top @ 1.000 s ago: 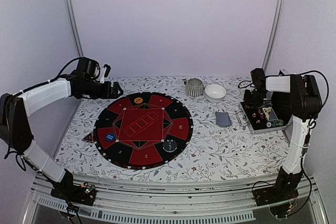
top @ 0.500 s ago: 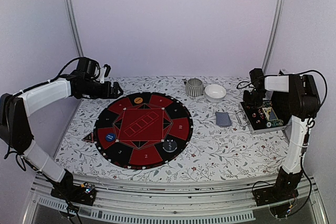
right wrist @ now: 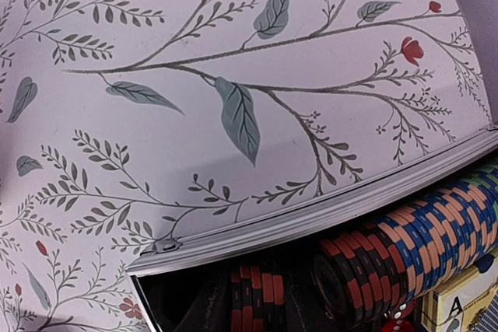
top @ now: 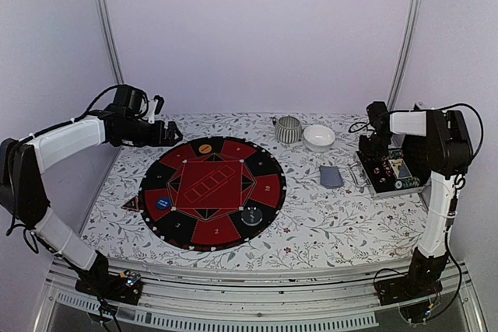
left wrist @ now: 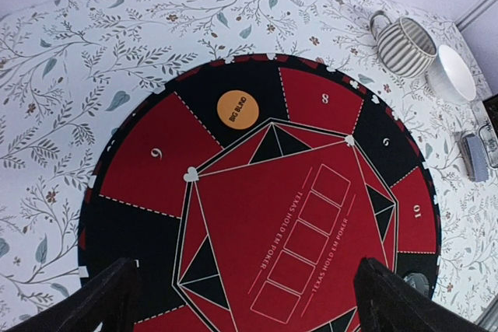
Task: Distribute texas hold em gaming equipment
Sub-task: Pick up the pile of poker chips from the chip case, then pass from the right arm to the left
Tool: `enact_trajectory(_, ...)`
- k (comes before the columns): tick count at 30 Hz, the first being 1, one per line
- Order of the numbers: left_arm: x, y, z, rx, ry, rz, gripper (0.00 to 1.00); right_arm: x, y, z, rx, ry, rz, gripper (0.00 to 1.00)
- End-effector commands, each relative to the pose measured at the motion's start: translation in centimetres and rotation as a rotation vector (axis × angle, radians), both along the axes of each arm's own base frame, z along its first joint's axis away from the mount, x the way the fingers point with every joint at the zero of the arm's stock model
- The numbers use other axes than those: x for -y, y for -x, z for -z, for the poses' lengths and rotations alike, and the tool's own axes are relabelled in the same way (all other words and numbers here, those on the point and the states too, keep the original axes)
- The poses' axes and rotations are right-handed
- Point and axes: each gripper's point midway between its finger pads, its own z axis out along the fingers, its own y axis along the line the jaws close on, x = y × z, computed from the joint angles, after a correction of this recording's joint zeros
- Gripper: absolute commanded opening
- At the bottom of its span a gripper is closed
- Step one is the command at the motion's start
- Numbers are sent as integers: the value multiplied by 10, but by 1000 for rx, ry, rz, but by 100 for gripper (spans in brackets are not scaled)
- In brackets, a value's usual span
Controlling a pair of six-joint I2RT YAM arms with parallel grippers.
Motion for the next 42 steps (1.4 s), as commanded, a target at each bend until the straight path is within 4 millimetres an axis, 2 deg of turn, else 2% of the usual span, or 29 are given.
enact_trajectory(1,2,2,2,6,-6,12,98,6,21,23,-103,54,-2,22)
enact_trajectory(6,2,2,2,5,-5,12,98,6,17,28,-107,61,-14,21)
enact_trajectory(9,2,2,2,6,-8,11,98,5,17,33,-119,56,-21,5)
enact_trajectory(11,1,2,2,8,-8,10,98,6,17,29,-110,60,-16,3)
enact_trajectory(14,2,2,2,9,-8,13,98,10,11,0,-46,83,-2,2)
enact_trajectory(18,4,3,0,11,-1,23,97,14,3,-53,65,104,-4,2)
enact_trajectory(21,9,4,-6,28,12,45,97,6,1,-92,147,99,-42,2)
enact_trajectory(24,18,8,-26,94,28,95,95,-11,3,-122,197,89,-100,2)
enact_trajectory(26,30,15,-45,181,23,149,95,-33,9,-138,213,66,-153,2)
enact_trajectory(27,37,21,-56,231,9,186,95,-52,13,-145,221,28,-201,2)
enact_trajectory(28,54,33,-63,283,-17,261,95,-74,17,-154,236,-20,-255,2)
enact_trajectory(31,104,75,-83,435,-77,478,98,-157,37,-185,290,-227,-460,2)
enact_trajectory(33,135,109,-92,556,-137,623,98,-220,61,-202,292,-363,-606,2)
enact_trajectory(35,157,142,-105,712,-201,735,98,-271,87,-217,283,-516,-734,2)
enact_trajectory(37,172,171,-111,849,-245,838,98,-316,118,-230,263,-691,-856,2)
enact_trajectory(39,183,192,-109,937,-278,920,98,-349,142,-237,235,-791,-928,2)
enact_trajectory(42,195,204,-95,946,-333,991,98,-392,179,-240,174,-885,-1038,2)
